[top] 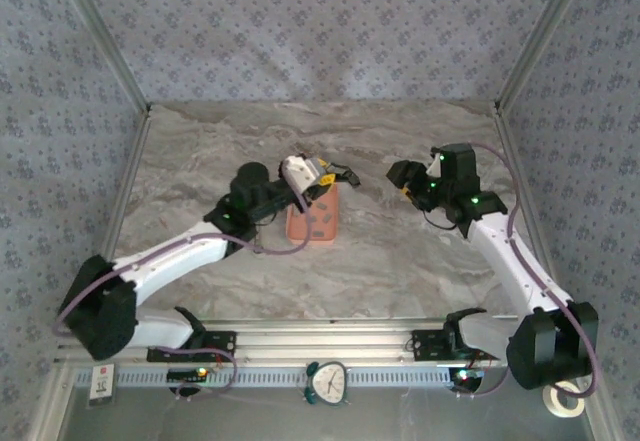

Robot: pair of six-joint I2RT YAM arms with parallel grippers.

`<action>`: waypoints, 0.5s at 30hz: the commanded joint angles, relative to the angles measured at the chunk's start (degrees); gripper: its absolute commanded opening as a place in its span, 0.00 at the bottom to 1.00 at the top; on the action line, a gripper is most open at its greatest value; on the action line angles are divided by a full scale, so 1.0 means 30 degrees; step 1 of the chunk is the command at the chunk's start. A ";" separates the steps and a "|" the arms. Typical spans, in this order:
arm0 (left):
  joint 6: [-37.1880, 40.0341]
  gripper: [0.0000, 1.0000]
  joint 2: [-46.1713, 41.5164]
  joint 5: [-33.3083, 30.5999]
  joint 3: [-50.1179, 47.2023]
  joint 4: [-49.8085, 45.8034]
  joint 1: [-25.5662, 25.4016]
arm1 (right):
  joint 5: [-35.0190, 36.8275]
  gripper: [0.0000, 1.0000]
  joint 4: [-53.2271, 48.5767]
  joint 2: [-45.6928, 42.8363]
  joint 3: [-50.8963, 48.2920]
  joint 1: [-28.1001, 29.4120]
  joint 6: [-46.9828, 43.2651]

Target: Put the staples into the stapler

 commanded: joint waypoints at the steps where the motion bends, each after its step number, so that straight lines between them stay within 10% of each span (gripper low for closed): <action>1: -0.0115 0.00 0.1399 -0.4704 0.0539 0.4601 -0.1381 | -0.0103 0.60 -0.1632 0.0153 0.0042 -0.0780 0.1312; 15: 0.1752 0.00 0.7626 -0.9610 0.1020 1.2201 -0.5127 | -0.1064 0.68 -0.4159 0.3240 0.2044 -0.2874 0.0504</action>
